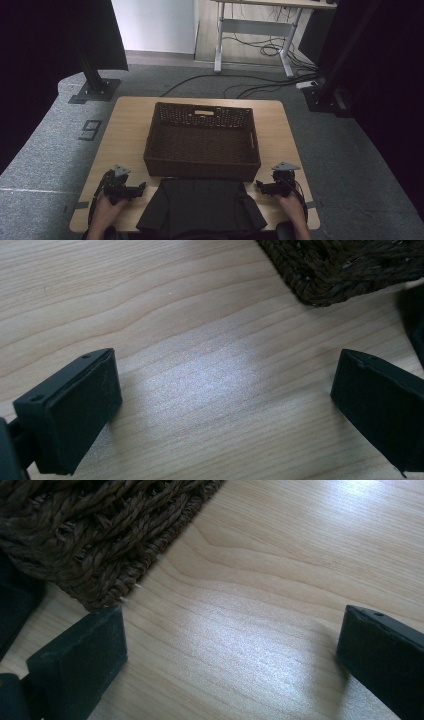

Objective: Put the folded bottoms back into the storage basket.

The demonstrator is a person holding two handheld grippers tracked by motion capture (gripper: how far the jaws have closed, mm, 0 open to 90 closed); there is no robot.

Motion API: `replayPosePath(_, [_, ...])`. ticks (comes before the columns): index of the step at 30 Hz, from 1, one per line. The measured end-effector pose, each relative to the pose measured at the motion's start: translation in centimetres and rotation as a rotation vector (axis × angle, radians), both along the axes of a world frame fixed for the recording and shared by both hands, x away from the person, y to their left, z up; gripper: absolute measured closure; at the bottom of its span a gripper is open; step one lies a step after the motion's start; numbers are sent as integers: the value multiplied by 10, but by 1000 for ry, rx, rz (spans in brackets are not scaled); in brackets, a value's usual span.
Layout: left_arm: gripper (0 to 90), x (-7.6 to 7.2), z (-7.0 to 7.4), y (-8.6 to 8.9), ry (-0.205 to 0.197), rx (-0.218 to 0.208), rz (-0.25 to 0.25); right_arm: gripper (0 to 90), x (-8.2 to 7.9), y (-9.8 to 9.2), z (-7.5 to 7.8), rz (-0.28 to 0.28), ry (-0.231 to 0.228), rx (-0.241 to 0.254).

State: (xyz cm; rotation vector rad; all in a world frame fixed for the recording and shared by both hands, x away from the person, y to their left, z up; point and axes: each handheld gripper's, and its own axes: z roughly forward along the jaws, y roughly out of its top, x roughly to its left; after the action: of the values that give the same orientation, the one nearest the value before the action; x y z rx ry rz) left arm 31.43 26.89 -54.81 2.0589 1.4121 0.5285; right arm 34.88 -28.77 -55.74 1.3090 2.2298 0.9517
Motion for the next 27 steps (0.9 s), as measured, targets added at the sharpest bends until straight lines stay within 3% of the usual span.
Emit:
replayPosePath(14, [24,-2,11,-5,49,23,-20,0,-9,-5,12,-15,19,37])
replayPosePath(21, [32,-12,31,-17,-19,9,-60,0,-25,4,23,21,18,43])
replayPosePath(27, [36,-22,40,-30,-51,-21,-103,0,-41,18,32,60,20,68])
